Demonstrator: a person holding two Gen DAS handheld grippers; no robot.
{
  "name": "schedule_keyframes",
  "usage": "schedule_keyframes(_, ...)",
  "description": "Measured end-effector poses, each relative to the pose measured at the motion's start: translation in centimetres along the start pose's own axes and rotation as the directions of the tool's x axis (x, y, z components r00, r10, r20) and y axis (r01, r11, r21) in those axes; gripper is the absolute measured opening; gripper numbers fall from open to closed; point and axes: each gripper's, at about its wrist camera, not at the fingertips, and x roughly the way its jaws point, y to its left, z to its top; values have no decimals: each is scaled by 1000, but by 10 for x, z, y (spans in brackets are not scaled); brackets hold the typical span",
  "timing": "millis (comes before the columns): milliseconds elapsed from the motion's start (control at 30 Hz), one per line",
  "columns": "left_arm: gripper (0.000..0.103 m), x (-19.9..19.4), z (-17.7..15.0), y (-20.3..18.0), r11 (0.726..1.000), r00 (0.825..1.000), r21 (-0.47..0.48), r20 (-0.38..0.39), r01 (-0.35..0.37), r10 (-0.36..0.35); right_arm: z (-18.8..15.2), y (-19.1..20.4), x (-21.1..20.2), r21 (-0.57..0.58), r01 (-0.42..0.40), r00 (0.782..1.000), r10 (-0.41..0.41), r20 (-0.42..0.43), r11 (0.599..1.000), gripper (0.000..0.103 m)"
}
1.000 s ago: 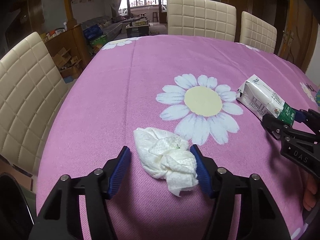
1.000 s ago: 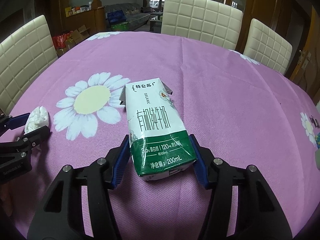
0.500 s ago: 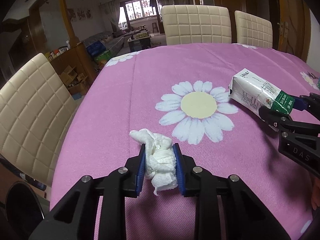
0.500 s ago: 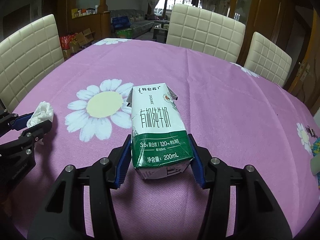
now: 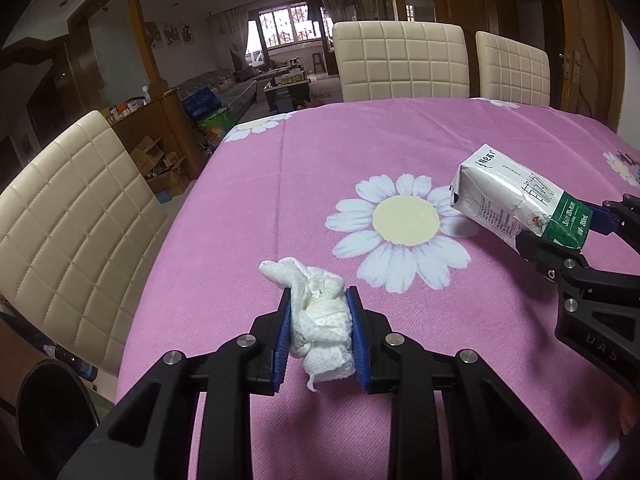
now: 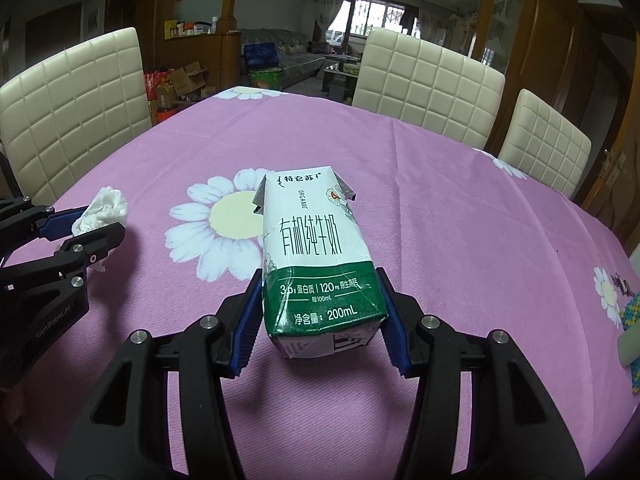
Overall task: Collect trash
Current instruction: 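Carry the tissue over the bin with the left tool while the right carries the carton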
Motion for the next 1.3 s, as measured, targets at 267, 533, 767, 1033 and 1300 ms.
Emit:
schedule_keyframes(267, 26, -18, 0, 9, 1000, 1000, -23, 11, 10, -9, 0, 7, -15, -3, -69, 997, 69, 23, 998, 54)
schedule_keyframes(533, 26, -44, -8, 30, 996, 999, -84, 39, 29, -26, 3, 24, -31, -37, -101, 994, 102, 41, 994, 53)
schedule_keyframes(767, 26, -61, -21, 56, 991, 998, -135, 59, -10, 18, 6, 45, -57, -98, -85, 992, 93, 87, 992, 52)
schedule_keyframes(1033, 26, -76, -39, 84, 983, 996, -175, 71, -46, 60, 7, 65, -81, -127, -136, 982, 151, 115, 983, 51)
schedule_keyframes(1300, 26, -83, -52, 99, 980, 995, -191, 73, -57, 72, 12, 100, -97, -208, -167, 971, 198, 137, 964, 51)
